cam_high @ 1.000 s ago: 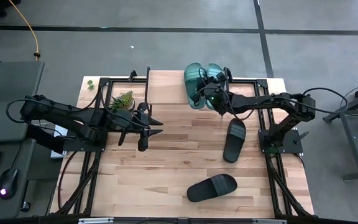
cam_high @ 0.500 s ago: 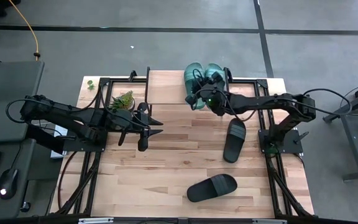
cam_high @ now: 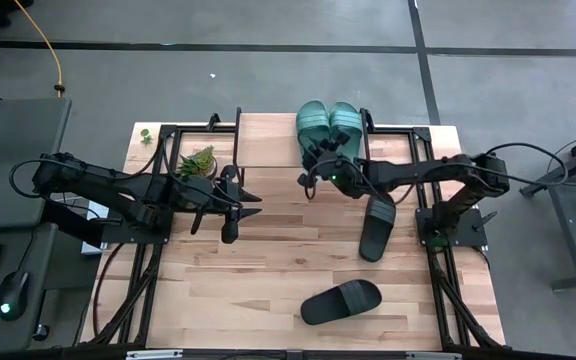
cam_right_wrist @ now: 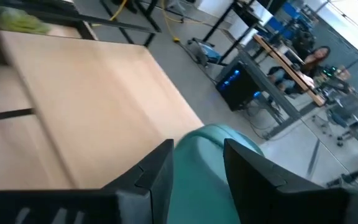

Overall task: Pick and place slides into the shelf
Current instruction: Put the top black slide on the shelf

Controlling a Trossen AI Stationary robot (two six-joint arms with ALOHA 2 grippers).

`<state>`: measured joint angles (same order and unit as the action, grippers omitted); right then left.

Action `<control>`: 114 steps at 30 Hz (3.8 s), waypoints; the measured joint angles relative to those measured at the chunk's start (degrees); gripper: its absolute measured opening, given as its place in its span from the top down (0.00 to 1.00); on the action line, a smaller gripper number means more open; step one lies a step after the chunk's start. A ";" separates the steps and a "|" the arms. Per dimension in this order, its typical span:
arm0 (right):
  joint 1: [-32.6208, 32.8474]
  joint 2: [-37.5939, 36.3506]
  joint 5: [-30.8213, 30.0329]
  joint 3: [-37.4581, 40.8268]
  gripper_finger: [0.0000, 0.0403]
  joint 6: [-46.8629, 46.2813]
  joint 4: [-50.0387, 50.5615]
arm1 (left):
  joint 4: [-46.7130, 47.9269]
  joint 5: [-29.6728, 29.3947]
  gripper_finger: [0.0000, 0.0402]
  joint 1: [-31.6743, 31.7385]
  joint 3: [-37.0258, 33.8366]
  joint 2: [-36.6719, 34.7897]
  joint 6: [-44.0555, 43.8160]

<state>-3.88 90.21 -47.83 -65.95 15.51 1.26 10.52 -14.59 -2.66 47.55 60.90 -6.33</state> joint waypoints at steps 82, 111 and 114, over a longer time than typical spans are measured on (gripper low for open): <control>31.32 0.02 14.29 -10.82 0.68 -56.26 74.09 | -6.67 -1.59 0.72 0.02 0.05 0.00 0.35; 31.67 0.02 21.45 5.51 0.68 -55.12 71.85 | -6.47 -1.56 0.72 0.02 0.04 0.00 0.33; 31.67 0.02 21.59 7.25 0.68 -55.04 71.18 | -6.47 -1.55 0.72 0.02 0.05 0.00 0.33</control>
<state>27.79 90.24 -26.24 -58.70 -39.54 72.44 4.06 -16.14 -2.64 47.60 60.90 -6.00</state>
